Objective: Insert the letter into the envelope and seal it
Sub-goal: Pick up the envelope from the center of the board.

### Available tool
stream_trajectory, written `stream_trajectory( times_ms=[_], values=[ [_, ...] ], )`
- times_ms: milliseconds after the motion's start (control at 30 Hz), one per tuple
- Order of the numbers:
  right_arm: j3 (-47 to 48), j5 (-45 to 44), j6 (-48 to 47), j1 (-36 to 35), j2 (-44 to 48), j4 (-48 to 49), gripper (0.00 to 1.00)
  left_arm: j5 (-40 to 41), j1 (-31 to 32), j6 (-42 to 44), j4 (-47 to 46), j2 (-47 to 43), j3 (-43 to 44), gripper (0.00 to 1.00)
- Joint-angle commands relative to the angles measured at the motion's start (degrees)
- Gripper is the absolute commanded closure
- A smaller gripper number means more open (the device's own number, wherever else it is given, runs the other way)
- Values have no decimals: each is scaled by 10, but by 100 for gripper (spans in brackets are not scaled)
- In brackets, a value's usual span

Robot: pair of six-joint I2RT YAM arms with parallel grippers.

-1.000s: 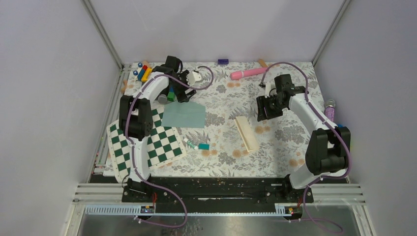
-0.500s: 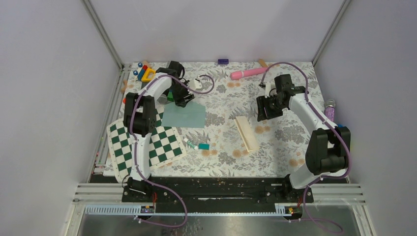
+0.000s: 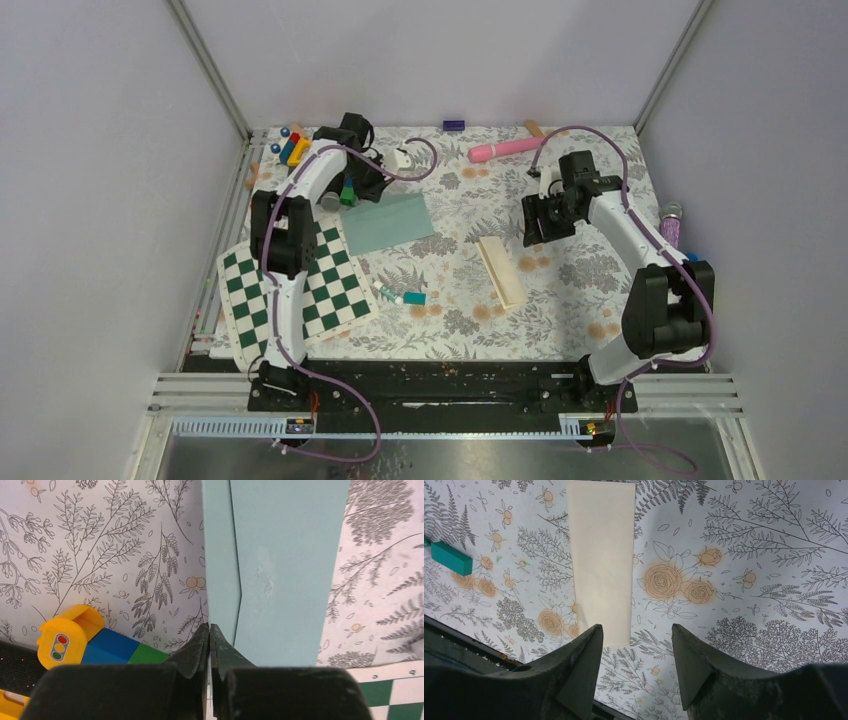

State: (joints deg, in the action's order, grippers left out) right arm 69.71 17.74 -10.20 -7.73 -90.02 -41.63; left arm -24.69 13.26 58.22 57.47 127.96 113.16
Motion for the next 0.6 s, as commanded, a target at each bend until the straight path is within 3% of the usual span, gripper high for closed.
stream_trajectory(
  times_ms=[0, 100, 267, 433, 567],
  values=[
    [-1, 21, -3, -2, 34, 1, 39, -59, 2, -9, 31, -68, 24, 100],
    [0, 50, 0, -2, 42, 0, 36, -62, 12, -2, 46, -99, 21, 100],
    [25, 180, -2, -2, 55, -3, 32, -91, 30, -14, 58, -152, 20, 100],
    [76, 257, -24, -3, 77, 20, 17, -109, 72, 25, 127, -194, 37, 100],
    [107, 318, 12, -11, 84, 84, 10, -128, 119, 50, 179, -224, 27, 100]
  ],
)
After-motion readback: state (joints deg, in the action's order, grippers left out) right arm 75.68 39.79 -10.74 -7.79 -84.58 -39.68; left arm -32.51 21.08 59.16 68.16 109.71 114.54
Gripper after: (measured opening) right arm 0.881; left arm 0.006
